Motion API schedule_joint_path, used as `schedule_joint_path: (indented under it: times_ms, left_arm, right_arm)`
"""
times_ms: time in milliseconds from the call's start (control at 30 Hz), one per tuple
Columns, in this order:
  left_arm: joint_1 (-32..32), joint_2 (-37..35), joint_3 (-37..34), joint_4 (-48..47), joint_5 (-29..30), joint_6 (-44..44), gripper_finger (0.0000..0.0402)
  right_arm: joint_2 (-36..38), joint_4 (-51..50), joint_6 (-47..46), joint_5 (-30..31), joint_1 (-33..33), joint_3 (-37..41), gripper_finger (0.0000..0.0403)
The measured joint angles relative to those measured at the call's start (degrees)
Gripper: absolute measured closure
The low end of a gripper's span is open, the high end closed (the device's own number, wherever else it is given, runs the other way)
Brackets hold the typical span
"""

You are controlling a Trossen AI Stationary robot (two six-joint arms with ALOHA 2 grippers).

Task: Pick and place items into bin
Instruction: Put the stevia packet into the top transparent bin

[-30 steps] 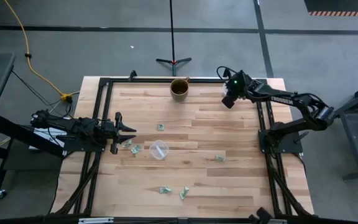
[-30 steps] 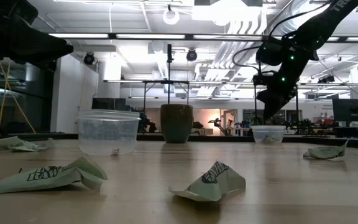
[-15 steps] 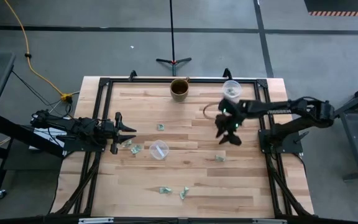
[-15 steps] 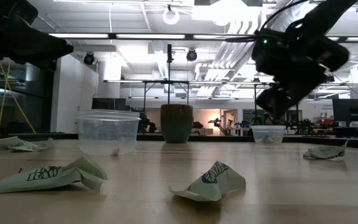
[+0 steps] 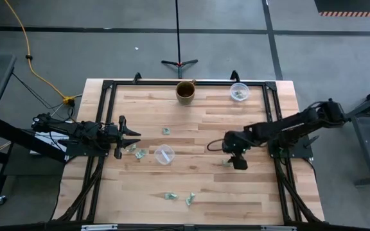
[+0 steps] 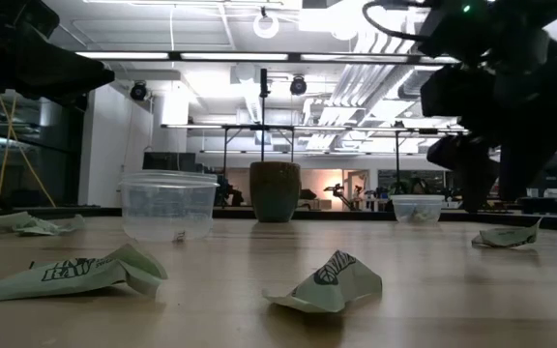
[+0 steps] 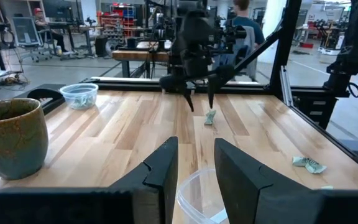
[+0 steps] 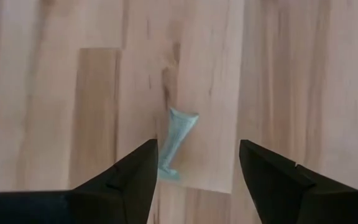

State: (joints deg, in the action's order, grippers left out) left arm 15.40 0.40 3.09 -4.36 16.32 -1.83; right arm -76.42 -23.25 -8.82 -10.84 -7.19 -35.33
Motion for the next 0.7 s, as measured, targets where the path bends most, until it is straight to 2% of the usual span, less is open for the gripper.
schedule_joint_path:
  times_ms: [200,300,400,700]
  left_arm:
    - [-0.01,0.0,0.0,-0.02,-0.02,0.0,0.0261]
    - [-0.01,-0.01,0.0,-0.01,-0.02,0.0,0.0261]
    - [-0.02,0.0,0.0,-0.02,-0.04,0.0,0.0261]
    - [-0.01,-0.01,-0.01,0.0,-0.04,0.0,0.0261]
  right_arm:
    - [-0.11,2.65,-0.84,1.89,-4.81,0.0,0.0189]
    - [-0.16,2.61,-1.8,5.12,-6.07,0.02,0.0191]
    - [-0.4,5.17,-3.14,7.25,-6.53,1.54,0.0191]
    - [-0.77,8.27,-5.23,7.81,-6.48,4.76,0.0197]
